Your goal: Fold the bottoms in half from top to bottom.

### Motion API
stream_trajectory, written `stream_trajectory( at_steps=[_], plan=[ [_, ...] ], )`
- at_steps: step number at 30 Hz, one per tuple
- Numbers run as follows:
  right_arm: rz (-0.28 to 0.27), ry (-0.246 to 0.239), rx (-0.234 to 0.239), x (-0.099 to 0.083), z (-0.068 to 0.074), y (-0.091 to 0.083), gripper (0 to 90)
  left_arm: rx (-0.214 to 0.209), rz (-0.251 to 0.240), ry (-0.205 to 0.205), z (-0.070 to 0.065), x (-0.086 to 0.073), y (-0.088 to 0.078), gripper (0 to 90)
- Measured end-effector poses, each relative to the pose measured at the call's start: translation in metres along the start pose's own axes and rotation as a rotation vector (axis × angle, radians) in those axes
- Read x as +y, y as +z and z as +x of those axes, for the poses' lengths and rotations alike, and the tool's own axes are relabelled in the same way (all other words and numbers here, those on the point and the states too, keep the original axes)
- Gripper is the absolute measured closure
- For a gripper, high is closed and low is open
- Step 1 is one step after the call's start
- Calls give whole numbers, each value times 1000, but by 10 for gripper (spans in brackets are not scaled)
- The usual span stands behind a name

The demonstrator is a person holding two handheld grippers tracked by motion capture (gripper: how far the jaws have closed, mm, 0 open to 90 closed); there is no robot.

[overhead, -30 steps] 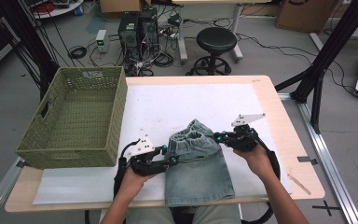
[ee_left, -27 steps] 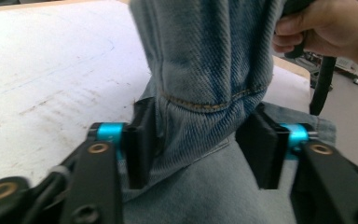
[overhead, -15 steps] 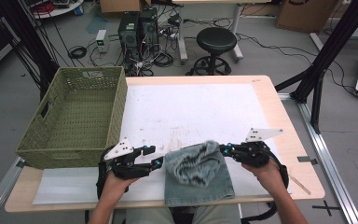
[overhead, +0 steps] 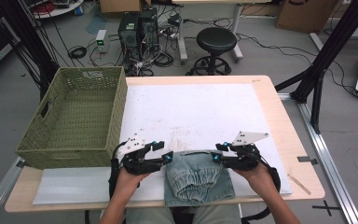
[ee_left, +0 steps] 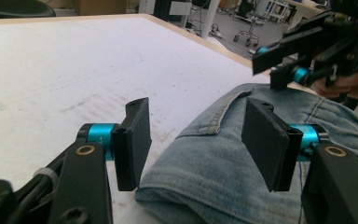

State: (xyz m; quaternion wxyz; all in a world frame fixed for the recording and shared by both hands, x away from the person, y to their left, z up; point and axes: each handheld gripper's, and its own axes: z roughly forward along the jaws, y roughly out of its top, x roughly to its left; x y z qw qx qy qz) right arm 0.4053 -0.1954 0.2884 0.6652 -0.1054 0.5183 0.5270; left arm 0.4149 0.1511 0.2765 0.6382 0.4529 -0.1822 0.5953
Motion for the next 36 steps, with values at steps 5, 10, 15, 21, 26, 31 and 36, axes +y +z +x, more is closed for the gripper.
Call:
stream_trajectory(
  at_steps=[5, 10, 15, 21, 26, 31, 36],
  plan=[
    [109, -31, 30, -9, 7, 12, 530, -13, 80, 8, -9, -9, 15, 415],
    [149, -103, 31, -18, 16, 15, 530, -27, 133, 57, -19, -18, 18, 458],
    [150, -83, 100, -24, 17, 10, 529, -53, 199, 92, -21, -25, 15, 532],
    [161, -98, 99, -28, 20, 10, 521, -54, 193, 91, -23, -25, 13, 524],
    [-20, 23, 108, -13, 2, -12, 385, 37, 80, 32, -14, -9, 8, 409],
    [32, 82, -80, -7, -19, -2, 352, 104, 134, -20, 2, -9, 22, 382],
    [174, 77, -81, -15, -23, 21, 361, 86, 214, -67, 9, -18, 31, 381]
  ],
)
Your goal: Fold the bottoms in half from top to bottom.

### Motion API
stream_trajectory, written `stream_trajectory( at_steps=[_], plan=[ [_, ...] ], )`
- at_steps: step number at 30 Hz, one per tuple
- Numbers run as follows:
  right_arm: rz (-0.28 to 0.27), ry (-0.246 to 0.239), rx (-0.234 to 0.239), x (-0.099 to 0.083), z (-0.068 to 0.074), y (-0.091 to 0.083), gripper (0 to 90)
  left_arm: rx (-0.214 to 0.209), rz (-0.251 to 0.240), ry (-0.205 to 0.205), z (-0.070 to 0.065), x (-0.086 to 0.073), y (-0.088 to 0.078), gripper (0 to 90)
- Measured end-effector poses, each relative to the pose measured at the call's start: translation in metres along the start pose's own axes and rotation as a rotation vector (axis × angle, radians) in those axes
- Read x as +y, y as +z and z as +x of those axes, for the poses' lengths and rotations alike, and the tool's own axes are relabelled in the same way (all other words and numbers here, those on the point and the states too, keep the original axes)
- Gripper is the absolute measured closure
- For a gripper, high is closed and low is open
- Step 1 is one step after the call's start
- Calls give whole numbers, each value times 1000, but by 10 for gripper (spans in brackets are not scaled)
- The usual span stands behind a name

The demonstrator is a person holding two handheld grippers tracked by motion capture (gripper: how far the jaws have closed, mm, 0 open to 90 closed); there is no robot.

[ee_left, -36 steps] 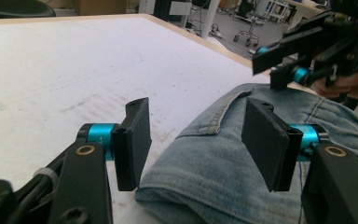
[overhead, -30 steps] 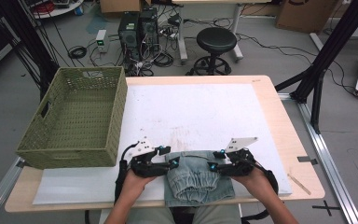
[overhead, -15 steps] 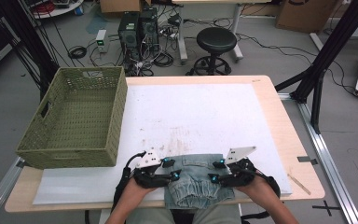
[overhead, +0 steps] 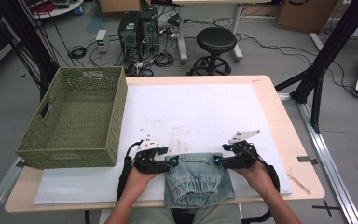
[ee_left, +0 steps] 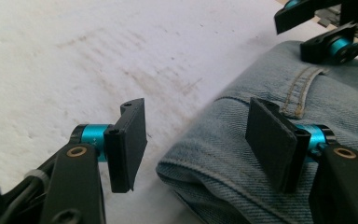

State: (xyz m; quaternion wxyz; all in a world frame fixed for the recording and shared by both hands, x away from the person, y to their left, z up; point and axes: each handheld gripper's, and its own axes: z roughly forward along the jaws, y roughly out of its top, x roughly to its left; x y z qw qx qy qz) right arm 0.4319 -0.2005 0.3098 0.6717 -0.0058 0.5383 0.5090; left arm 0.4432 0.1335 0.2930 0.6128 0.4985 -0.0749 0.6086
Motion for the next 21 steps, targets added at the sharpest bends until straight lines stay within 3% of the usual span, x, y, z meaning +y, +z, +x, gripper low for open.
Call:
stream_trajectory(
  at_steps=[3, 5, 8, 10, 13, 16, 21],
  plan=[
    [24, 22, 18, -4, -2, 4, 375, -33, 18, -17, 2, -1, 1, 396],
    [31, 20, 63, -6, -2, 7, 490, -41, 42, 3, 1, -1, 3, 459],
    [18, 45, 83, -10, -3, 6, 570, -48, 61, -3, -1, -2, 3, 550],
    [2, 27, 72, -10, 0, 3, 688, -34, 55, -21, -3, -2, 2, 668],
    [-8, 7, 64, -6, 3, -1, 764, -13, 35, -13, -5, 4, -1, 751],
    [-31, 6, 49, 2, -1, -5, 780, -7, 4, -5, -1, 18, -2, 762],
    [-114, 49, 6, 21, -19, -5, 786, 36, -52, 8, 13, 44, 8, 769]
  ],
)
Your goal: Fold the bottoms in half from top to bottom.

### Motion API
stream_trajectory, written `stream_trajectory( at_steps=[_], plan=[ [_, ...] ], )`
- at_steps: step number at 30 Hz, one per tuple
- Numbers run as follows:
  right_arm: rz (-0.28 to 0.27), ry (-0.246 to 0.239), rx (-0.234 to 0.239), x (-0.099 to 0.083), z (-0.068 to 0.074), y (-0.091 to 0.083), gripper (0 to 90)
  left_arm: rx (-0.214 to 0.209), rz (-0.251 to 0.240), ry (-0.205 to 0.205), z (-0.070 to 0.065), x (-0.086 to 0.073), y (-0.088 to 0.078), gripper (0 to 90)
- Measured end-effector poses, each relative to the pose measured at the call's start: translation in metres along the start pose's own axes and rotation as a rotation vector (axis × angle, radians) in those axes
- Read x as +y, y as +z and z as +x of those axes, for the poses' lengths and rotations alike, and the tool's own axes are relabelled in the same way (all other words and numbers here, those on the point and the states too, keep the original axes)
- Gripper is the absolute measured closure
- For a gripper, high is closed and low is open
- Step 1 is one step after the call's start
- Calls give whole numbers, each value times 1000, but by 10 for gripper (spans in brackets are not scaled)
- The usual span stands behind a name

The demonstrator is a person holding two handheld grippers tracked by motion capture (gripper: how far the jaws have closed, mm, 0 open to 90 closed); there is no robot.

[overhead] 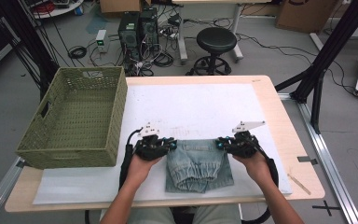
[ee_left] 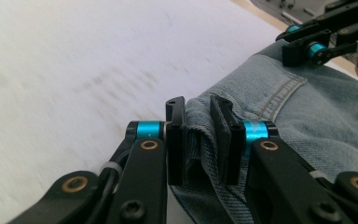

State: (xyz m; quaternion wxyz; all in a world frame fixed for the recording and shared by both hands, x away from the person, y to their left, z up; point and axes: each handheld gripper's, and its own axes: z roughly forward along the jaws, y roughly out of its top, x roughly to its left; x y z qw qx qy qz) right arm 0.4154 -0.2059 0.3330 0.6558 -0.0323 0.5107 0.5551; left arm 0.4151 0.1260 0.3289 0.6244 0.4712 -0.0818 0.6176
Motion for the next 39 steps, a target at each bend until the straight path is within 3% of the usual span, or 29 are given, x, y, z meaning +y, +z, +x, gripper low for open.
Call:
stream_trajectory(
  at_steps=[4, 9, 17, 19, 21, 23, 25, 27, 33, 39],
  plan=[
    [-26, 9, -63, 15, -10, 6, 786, 32, -26, 20, 13, 19, 14, 769],
    [-34, 18, -114, 29, -19, 16, 794, 49, -48, -1, 25, 33, 24, 769],
    [-42, 51, -163, 39, -30, 35, 813, 101, -44, -32, 37, 31, 38, 756],
    [-30, 57, -172, 38, -31, 41, 803, 129, -28, -63, 38, 29, 39, 680],
    [-33, 65, -189, 35, -31, 41, 666, 148, -33, -58, 35, 28, 35, 572],
    [-67, 71, -195, 35, -28, 33, 528, 132, -82, -63, 32, 29, 25, 517],
    [-105, 74, -164, 36, -23, 22, 463, 115, -123, -47, 26, 28, 16, 506],
    [-107, 44, -124, 36, -15, 14, 426, 75, -137, -50, 21, 25, 11, 493],
    [-92, -15, -4, 28, 9, 11, 422, 12, -83, 18, -1, 5, 12, 472],
    [-37, -56, 71, 21, 22, 19, 446, -19, -76, 16, -5, -7, 9, 473]
  ],
)
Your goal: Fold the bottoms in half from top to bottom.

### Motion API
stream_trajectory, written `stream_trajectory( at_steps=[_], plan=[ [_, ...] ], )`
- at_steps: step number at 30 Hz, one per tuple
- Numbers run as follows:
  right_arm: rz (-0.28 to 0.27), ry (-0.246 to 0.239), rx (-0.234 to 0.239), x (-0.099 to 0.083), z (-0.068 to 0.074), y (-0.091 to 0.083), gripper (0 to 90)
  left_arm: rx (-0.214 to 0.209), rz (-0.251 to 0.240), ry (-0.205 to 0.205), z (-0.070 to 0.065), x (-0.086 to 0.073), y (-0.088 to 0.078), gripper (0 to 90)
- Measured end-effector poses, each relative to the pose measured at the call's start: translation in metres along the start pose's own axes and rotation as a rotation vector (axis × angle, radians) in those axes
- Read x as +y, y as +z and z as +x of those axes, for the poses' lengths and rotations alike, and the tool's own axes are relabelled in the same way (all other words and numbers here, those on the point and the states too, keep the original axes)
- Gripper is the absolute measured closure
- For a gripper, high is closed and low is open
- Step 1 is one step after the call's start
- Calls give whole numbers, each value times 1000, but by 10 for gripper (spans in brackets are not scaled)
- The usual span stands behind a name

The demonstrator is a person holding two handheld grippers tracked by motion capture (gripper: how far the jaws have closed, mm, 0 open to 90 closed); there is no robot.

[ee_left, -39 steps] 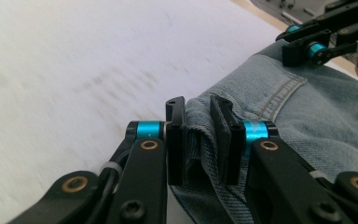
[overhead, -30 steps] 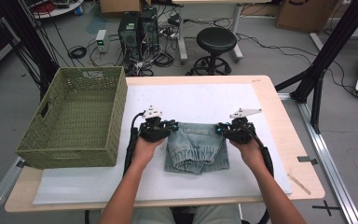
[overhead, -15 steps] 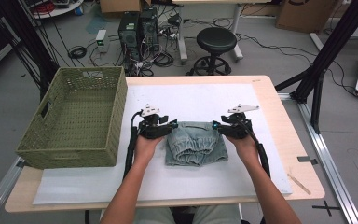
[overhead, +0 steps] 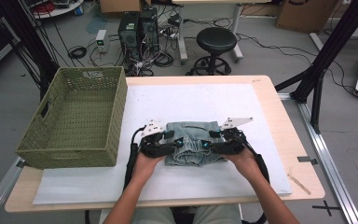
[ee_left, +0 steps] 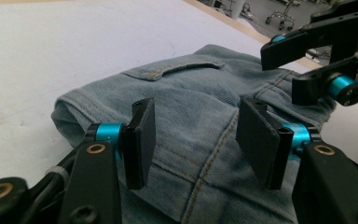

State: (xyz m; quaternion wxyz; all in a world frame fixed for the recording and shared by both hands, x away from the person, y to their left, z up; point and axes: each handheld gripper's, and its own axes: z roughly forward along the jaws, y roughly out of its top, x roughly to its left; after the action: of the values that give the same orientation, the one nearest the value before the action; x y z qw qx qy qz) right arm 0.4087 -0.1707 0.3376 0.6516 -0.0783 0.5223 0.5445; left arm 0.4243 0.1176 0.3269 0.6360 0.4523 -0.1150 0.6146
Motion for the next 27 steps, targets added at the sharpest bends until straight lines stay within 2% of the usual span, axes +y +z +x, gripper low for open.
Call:
stream_trajectory(
  at_steps=[6, 11, 13, 15, 16, 19, 21, 23, 25, 27],
  plan=[
    [78, -59, -4, -9, 5, 9, 455, 3, 43, 79, -8, -12, 3, 503],
    [92, -67, 1, -12, 5, 12, 456, 18, 49, 101, -14, -18, 3, 556],
    [80, -64, 10, -12, 4, 9, 448, 25, 26, 85, -14, -16, 1, 553],
    [20, -12, 21, -12, 0, -1, 421, 14, -17, 37, -13, -13, -3, 523],
    [-17, 9, 20, -13, -2, -6, 402, 14, -31, 25, -13, -11, -4, 483],
    [-91, 69, -28, -19, -11, -24, 397, 0, -64, 55, -17, -6, -8, 445],
    [-126, 106, -65, -22, -20, -34, 443, -14, -72, 77, -20, 0, -7, 440],
    [-113, 117, -60, -24, -27, -38, 486, -35, -81, 91, -25, 5, -4, 431],
    [-83, 106, -89, -25, -28, -39, 491, -62, -67, 119, -30, 10, 2, 423],
    [-76, 118, -111, -25, -29, -39, 484, -82, -34, 152, -36, 14, 10, 421]
  ],
)
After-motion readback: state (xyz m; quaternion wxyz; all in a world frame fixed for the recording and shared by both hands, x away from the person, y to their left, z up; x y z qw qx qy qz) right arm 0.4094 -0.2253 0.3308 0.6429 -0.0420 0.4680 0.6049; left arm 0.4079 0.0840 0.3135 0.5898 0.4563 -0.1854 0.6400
